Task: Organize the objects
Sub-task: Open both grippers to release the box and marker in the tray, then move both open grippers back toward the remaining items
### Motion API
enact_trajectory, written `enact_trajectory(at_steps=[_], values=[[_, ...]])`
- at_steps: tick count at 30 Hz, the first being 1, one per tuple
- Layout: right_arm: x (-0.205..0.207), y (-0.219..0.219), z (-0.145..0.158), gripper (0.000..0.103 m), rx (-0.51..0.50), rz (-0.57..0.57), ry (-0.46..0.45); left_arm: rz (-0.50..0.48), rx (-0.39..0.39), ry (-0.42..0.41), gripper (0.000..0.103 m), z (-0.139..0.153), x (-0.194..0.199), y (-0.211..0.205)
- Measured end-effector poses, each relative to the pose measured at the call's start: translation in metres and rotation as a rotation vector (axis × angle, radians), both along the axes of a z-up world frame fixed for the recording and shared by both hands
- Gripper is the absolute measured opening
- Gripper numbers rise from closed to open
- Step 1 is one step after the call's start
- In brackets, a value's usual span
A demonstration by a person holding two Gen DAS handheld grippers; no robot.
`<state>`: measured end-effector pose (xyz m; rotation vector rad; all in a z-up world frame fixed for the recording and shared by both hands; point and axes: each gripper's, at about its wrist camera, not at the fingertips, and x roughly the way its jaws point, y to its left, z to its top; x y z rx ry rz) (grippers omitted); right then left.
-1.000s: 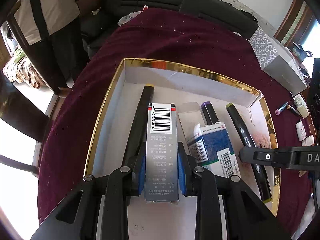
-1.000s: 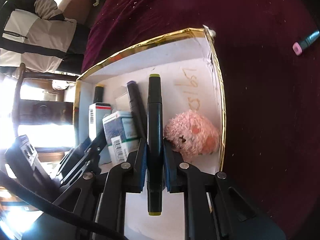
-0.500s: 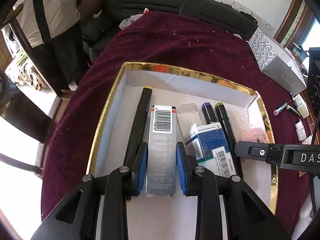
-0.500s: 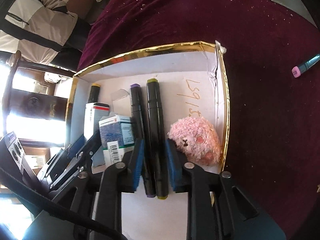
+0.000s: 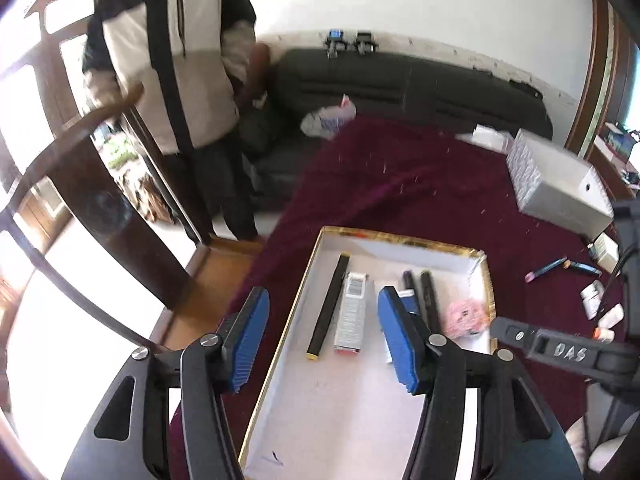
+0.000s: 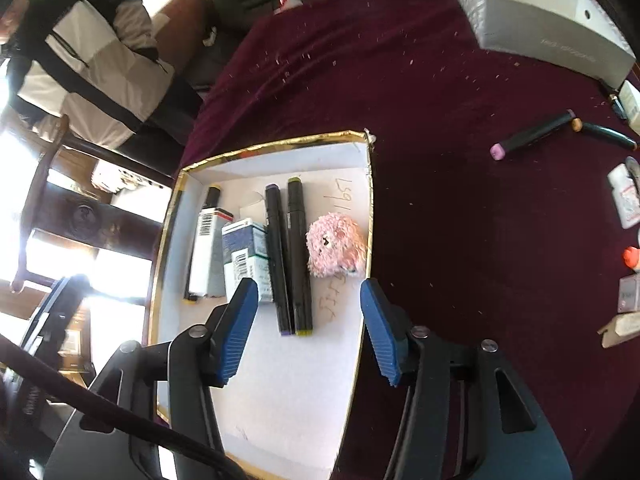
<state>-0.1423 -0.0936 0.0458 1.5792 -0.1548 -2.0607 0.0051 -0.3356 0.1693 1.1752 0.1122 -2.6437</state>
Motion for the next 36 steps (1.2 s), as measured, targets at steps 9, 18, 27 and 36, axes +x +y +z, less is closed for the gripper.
enact_trajectory(at_steps=[9, 18, 27, 36], values=[[0.030, 0.053, 0.034, 0.065, -0.019, -0.001, 0.116, -0.018, -0.082, 0.108, 0.056, 0.059, 0.039, 0.069], [0.049, 0.122, 0.062, 0.065, -0.022, -0.043, 0.220, -0.075, -0.185, 0.180, 0.059, 0.089, 0.064, 0.148], [0.067, 0.180, 0.097, 0.073, 0.013, -0.126, 0.374, -0.161, -0.203, 0.235, 0.060, 0.103, 0.075, 0.211], [0.064, 0.226, 0.107, 0.076, 0.078, -0.199, 0.431, -0.210, -0.170, 0.234, 0.060, 0.096, 0.070, 0.245]])
